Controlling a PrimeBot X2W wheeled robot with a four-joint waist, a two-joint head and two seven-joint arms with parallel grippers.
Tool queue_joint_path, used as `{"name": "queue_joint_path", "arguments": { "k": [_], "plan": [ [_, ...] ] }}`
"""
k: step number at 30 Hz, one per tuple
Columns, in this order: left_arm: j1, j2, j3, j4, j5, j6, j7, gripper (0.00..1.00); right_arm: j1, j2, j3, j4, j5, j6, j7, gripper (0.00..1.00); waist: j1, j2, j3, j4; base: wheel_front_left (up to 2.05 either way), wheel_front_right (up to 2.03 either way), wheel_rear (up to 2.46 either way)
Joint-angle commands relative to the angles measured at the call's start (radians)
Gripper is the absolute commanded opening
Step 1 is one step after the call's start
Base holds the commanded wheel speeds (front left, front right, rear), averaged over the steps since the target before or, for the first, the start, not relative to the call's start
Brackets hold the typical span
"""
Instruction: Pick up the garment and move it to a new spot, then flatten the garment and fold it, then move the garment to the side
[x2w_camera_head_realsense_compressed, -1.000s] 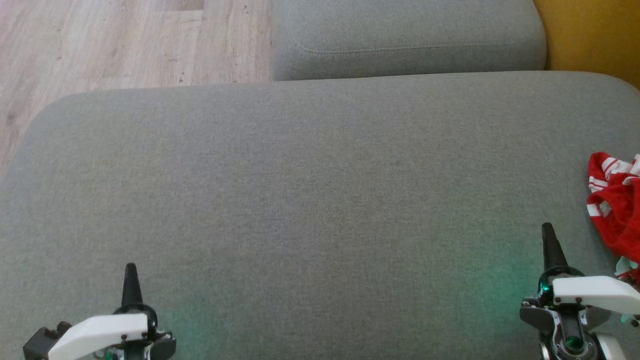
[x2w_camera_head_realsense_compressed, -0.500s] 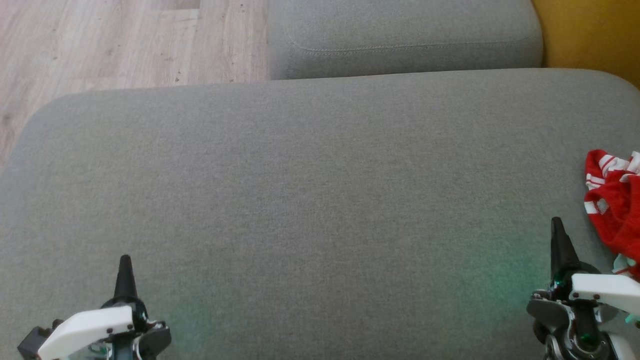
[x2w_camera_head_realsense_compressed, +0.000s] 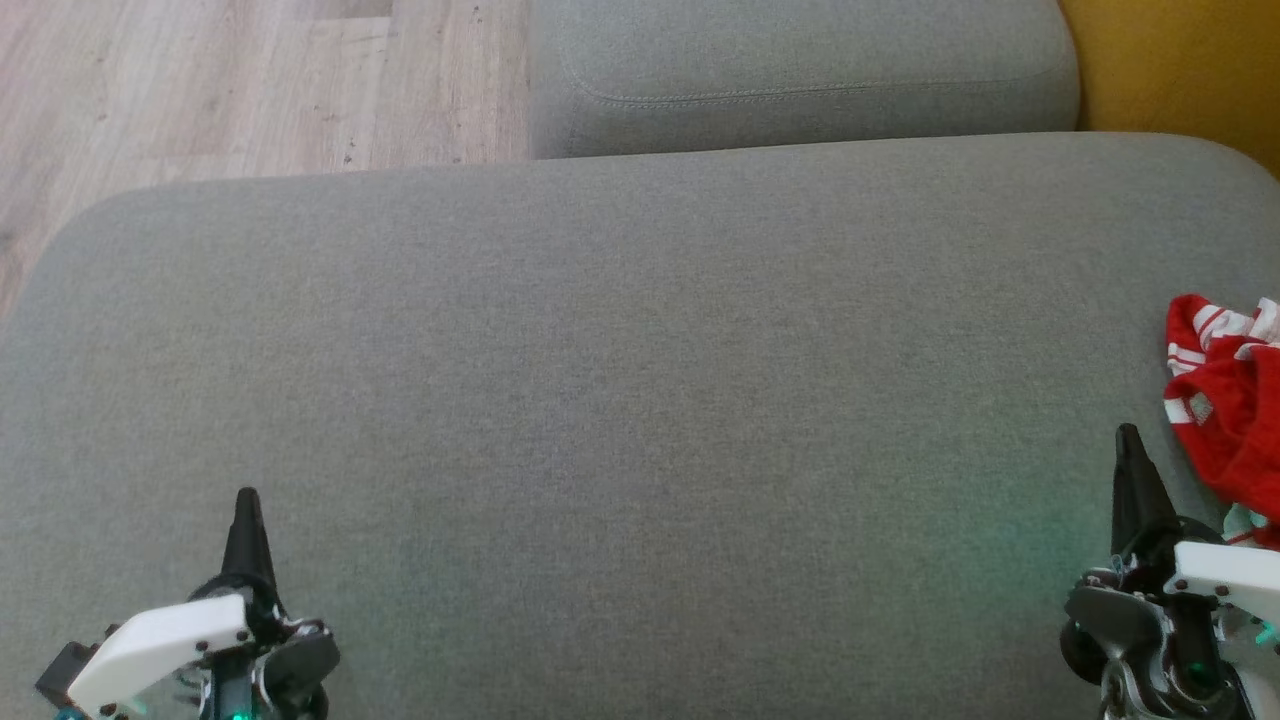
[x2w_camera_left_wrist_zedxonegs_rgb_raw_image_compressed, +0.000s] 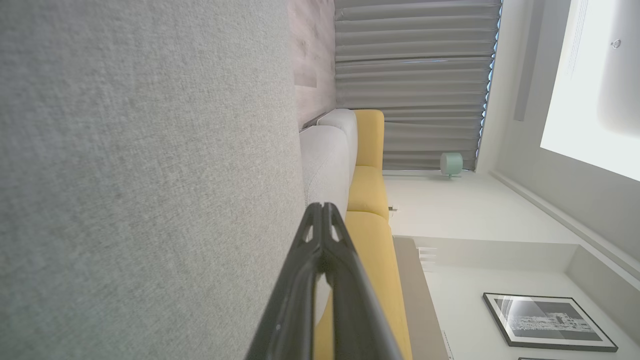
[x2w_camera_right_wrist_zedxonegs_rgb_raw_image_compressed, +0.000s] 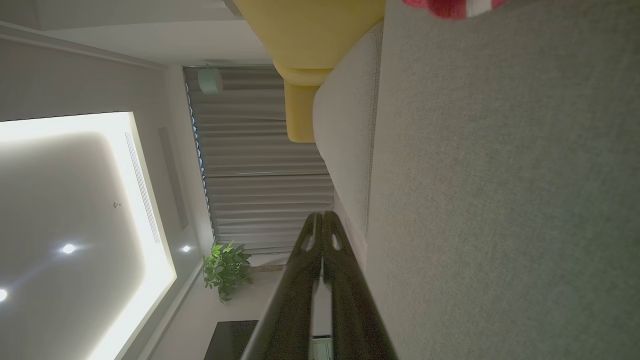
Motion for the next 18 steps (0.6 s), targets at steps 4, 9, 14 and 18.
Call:
{"name": "queue_joint_path", "arguments": {
  "k": [4,9,14,18],
  "plan": [
    [-0.046,0.006,0.042,-0.036,-0.005,-0.007,0.007,0.00,-0.052,-0.005,0.020,-0.040,0.007,0.004,0.006,0.00,0.0000,0.0000,0.000,0.000,0.00,0.00,0.00],
    [-0.046,0.006,0.042,-0.036,-0.005,-0.007,0.007,0.00,-0.052,-0.005,0.020,-0.040,0.007,0.004,0.006,0.00,0.0000,0.0000,0.000,0.000,0.00,0.00,0.00],
    [-0.046,0.006,0.042,-0.036,-0.005,-0.007,0.007,0.00,-0.052,-0.005,0.020,-0.040,0.007,0.004,0.006,0.00,0.0000,0.0000,0.000,0.000,0.00,0.00,0.00],
    [-0.046,0.006,0.042,-0.036,-0.005,-0.007,0.007,0.00,-0.052,-0.005,0.020,-0.040,0.007,0.004,0.006,0.00,0.0000,0.0000,0.000,0.000,0.00,0.00,0.00]
  ]
}}
